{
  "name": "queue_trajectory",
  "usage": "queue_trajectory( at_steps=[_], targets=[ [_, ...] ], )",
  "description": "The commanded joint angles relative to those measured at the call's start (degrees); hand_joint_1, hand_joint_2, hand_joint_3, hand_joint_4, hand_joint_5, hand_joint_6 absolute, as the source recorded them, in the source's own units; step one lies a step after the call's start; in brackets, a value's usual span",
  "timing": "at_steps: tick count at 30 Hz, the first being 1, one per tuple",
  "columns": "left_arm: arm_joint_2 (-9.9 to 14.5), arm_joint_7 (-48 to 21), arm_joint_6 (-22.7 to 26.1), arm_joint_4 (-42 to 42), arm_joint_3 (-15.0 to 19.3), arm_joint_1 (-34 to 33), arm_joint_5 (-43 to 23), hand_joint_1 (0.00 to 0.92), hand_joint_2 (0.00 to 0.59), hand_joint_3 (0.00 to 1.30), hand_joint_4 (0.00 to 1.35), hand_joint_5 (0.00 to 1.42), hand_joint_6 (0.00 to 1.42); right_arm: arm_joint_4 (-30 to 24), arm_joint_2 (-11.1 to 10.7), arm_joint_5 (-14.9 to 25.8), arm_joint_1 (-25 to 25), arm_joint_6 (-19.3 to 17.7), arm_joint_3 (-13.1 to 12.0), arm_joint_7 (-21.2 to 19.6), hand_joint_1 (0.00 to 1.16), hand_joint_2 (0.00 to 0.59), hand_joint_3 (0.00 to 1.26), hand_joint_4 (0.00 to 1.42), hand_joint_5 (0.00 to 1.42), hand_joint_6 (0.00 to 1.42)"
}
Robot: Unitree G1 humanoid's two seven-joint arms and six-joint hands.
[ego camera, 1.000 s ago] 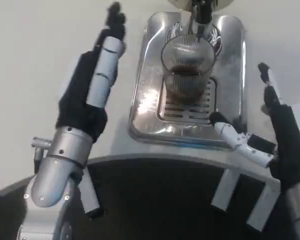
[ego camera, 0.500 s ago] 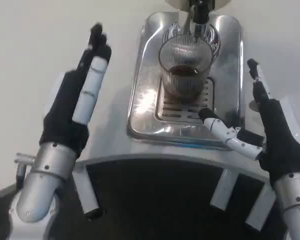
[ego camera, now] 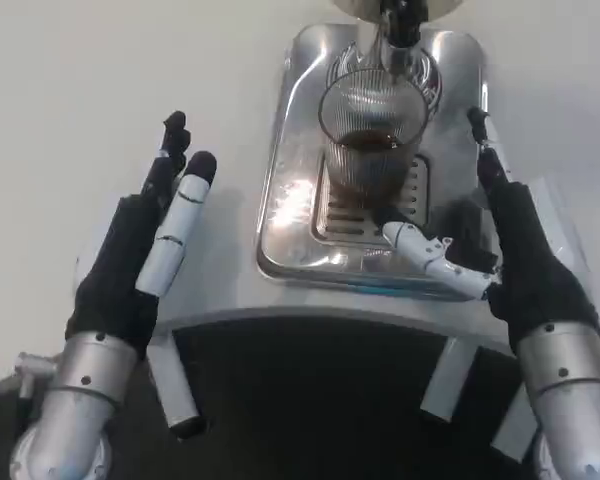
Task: Grasp the cup under the faucet to collect the drink, then remove the cup.
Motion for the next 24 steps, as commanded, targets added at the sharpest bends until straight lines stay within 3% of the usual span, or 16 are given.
queue_trajectory(
  at_steps=[1,12,24],
  targets=[
    [-0.47,0.46,-0.19,-0.92,0.56,1.52,-1.05,0.000,0.231,0.00,0.00,0.00,0.00,3.20,0.30,0.43,-2.16,-1.46,0.78,-2.04,0.72,0.226,0.01,0.00,0.01,0.13],
    [-0.52,0.24,0.00,-1.27,1.24,2.63,-2.35,0.000,0.231,0.00,0.00,0.00,0.00,10.82,1.00,2.83,-6.84,-4.08,1.30,-4.93,0.75,0.222,0.03,0.01,0.04,0.15],
    [-0.75,0.19,0.18,0.02,1.82,2.12,-2.73,0.000,0.233,0.00,0.00,0.00,0.00,17.83,3.18,4.42,-9.64,-9.09,2.43,-10.42,0.76,0.223,0.06,0.04,0.06,0.19]
  ],
)
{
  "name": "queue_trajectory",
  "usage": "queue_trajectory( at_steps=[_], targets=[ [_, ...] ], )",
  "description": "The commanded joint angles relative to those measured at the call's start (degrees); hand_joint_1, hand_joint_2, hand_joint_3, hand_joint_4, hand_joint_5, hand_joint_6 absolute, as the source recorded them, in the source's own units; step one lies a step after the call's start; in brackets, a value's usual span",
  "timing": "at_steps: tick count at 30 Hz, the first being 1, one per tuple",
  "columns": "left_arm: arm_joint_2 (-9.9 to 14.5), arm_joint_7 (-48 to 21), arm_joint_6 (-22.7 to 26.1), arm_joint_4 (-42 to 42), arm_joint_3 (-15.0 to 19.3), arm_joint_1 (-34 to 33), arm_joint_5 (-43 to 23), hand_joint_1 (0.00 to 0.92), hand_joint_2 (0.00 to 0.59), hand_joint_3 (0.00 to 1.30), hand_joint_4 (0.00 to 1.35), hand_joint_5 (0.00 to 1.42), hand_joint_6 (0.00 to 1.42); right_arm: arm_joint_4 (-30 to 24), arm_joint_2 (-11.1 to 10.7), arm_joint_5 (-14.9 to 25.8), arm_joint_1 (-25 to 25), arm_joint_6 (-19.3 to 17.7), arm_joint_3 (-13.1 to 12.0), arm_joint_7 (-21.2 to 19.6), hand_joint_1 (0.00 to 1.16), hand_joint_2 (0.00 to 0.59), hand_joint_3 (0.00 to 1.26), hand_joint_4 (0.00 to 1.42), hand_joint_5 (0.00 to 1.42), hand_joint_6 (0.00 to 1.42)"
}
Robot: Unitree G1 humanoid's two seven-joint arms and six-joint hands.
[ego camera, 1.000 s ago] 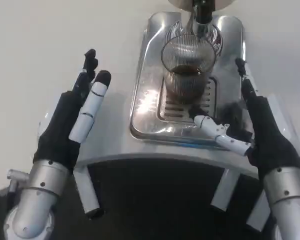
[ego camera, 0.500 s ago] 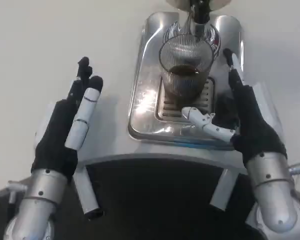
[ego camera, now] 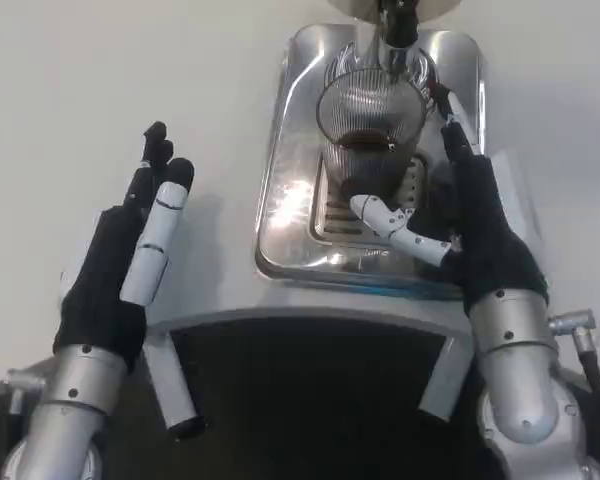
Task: Grasp the cup under the faucet to collect the drink, then remove the cup.
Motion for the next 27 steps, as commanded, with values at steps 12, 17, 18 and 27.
queue_trajectory(
  at_steps=[12,17,18,27],
  targets=[
    [0.13,0.09,0.25,1.37,0.43,-0.38,-0.96,0.000,0.233,0.00,0.00,0.00,0.00,5.77,3.48,-0.35,-1.07,-4.12,3.80,-5.99,0.76,0.220,0.08,0.05,0.07,0.20],
    [0.25,0.03,0.44,0.76,0.45,0.09,-1.01,0.000,0.233,0.00,0.00,0.00,0.00,6.90,3.70,-0.92,-1.54,-4.35,4.31,-7.19,0.78,0.210,0.08,0.05,0.07,0.20],
    [0.29,0.01,0.48,0.69,0.44,0.15,-1.00,0.000,0.233,0.00,0.00,0.00,0.00,7.20,3.86,-1.19,-1.67,-4.30,4.39,-7.67,0.78,0.208,0.08,0.05,0.07,0.20],
    [0.20,0.54,0.58,0.58,0.77,0.20,-0.99,0.000,0.233,0.00,0.00,0.00,0.00,9.53,5.25,-3.03,-2.80,-3.37,4.00,-11.79,0.87,0.220,0.10,0.07,0.09,0.23]
  ],
)
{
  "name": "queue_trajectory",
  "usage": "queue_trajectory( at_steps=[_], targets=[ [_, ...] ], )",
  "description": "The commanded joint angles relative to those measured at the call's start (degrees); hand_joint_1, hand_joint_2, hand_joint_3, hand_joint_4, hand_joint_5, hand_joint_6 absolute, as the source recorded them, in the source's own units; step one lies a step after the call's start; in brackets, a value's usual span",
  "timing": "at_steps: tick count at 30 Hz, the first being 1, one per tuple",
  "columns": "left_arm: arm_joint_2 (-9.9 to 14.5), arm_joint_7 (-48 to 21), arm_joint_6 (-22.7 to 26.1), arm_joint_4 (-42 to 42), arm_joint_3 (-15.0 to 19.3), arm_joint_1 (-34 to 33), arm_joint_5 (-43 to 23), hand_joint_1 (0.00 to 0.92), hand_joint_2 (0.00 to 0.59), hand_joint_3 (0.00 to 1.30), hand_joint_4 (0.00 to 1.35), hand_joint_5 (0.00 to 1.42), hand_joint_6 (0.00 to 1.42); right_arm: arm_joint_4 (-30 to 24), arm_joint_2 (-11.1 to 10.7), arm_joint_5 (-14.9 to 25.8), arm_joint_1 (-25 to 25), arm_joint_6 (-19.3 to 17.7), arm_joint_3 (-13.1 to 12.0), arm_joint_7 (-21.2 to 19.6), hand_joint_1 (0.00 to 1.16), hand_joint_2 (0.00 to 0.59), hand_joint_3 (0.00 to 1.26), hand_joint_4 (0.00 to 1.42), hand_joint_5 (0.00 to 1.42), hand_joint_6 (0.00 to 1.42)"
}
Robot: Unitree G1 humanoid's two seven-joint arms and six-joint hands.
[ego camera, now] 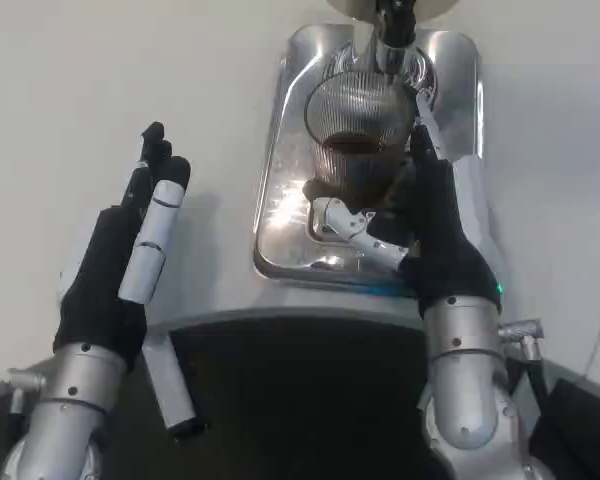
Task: Grasp the cup under the faucet to collect the drink, then remove the cup.
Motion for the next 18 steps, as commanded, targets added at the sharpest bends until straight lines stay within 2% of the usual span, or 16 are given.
queue_trajectory(
  at_steps=[1,2,5,8,10,13,18],
  targets=[
    [0.30,0.55,0.59,-0.27,0.67,0.71,-0.21,0.000,0.233,0.00,0.00,0.00,0.00,2.21,1.51,-0.77,-1.18,0.50,-0.16,-2.88,0.92,0.218,0.12,0.09,0.12,0.25],
    [0.35,0.56,0.66,-0.24,0.81,0.67,-0.25,0.000,0.233,0.00,0.00,0.00,0.00,2.80,1.95,-0.79,-1.74,0.87,-0.44,-3.59,0.99,0.223,0.15,0.12,0.15,0.30],
    [0.58,0.64,0.85,-0.37,1.20,0.69,-0.14,0.000,0.233,0.00,0.00,0.00,0.00,4.14,3.26,-1.85,-3.70,2.99,-1.13,-6.98,1.15,0.306,0.30,0.28,0.34,0.52],
    [0.79,0.89,1.38,-0.74,1.79,1.16,-0.05,0.000,0.233,0.00,0.00,0.00,0.00,5.98,3.77,-2.58,-6.89,5.20,-2.14,-10.25,1.16,0.370,0.42,0.38,0.47,0.71],
    [0.95,1.09,1.44,-0.81,2.06,1.25,0.20,0.000,0.233,0.00,0.00,0.00,0.00,7.07,3.73,-2.01,-8.13,5.60,-2.83,-11.72,1.16,0.414,0.47,0.43,0.52,0.77],
    [0.93,1.29,1.60,-0.62,2.47,0.94,0.28,0.000,0.233,0.00,0.00,0.00,0.00,7.59,3.06,-1.64,-8.39,5.13,-2.76,-12.40,1.16,0.426,0.51,0.48,0.58,0.84],
    [1.08,1.05,1.58,0.45,2.33,-0.06,0.06,0.000,0.233,0.00,0.00,0.00,0.00,6.41,2.92,-2.19,-6.98,4.71,-1.36,-12.55,1.16,0.389,0.58,0.56,0.66,0.92]
  ],
)
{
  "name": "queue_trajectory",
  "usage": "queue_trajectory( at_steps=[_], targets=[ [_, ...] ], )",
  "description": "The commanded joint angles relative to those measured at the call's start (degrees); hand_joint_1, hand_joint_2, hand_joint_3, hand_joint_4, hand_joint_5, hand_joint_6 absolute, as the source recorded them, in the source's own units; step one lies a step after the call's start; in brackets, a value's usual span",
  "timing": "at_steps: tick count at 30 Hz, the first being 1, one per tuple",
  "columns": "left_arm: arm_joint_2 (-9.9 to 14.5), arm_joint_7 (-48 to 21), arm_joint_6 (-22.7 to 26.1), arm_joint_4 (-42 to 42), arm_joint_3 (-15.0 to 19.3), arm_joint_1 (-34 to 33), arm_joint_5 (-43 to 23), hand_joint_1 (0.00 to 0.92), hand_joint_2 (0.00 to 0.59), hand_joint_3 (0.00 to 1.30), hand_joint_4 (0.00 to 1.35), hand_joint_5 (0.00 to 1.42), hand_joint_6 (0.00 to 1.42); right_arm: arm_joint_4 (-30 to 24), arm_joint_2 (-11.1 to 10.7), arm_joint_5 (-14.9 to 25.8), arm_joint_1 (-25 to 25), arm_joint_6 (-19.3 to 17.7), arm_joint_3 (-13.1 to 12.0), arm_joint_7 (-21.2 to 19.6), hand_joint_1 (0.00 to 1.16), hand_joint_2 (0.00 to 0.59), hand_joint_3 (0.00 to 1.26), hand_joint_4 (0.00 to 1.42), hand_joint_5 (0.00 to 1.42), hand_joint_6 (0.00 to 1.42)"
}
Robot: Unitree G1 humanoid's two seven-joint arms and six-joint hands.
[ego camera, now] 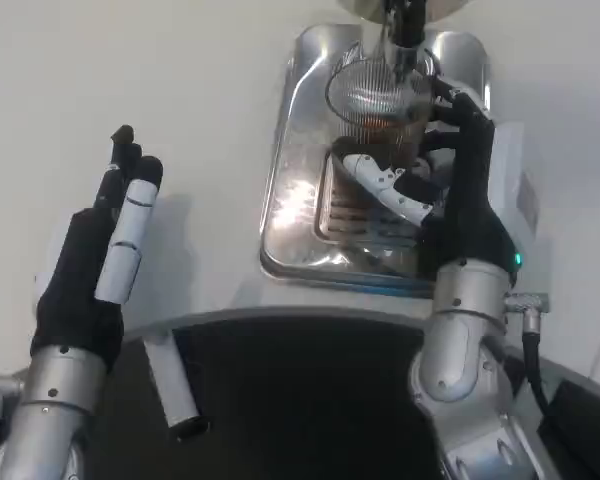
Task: Grasp the cup under the faucet to collect the drink, then remove the cup.
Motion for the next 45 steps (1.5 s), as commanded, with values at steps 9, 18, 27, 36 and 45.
queue_trajectory(
  at_steps=[9,18,27,36,45],
  targets=[
    [0.50,-0.13,0.14,1.15,-0.07,-0.37,-0.42,0.000,0.229,0.00,0.00,0.00,0.00,-3.50,1.47,-0.53,2.42,0.94,1.95,0.17,1.16,0.382,0.61,0.58,0.70,0.96],
    [0.31,-0.23,0.08,0.17,-0.45,0.63,-0.55,0.000,0.229,0.00,0.00,0.00,0.00,-9.06,0.31,-1.69,5.62,1.38,3.00,2.98,1.16,0.377,0.62,0.60,0.72,0.99],
    [0.56,-0.26,0.46,-1.53,-1.37,2.08,0.23,0.000,0.229,0.00,0.00,0.00,0.00,-16.59,-0.30,-2.47,11.68,2.07,3.80,5.45,1.16,0.372,0.63,0.61,0.72,0.99],
    [0.31,0.28,0.15,-2.15,-1.77,2.29,0.45,0.000,0.235,0.00,0.00,0.00,0.00,-23.16,-0.19,-3.52,15.45,2.73,5.29,7.02,1.16,0.356,0.66,0.66,0.74,1.00],
    [0.00,0.70,0.80,-3.12,-1.47,3.19,0.46,0.000,0.237,0.00,0.00,0.00,0.00,-25.57,-0.63,-3.14,16.57,3.04,5.46,8.98,1.16,0.345,0.69,0.69,0.77,1.03]
  ],
)
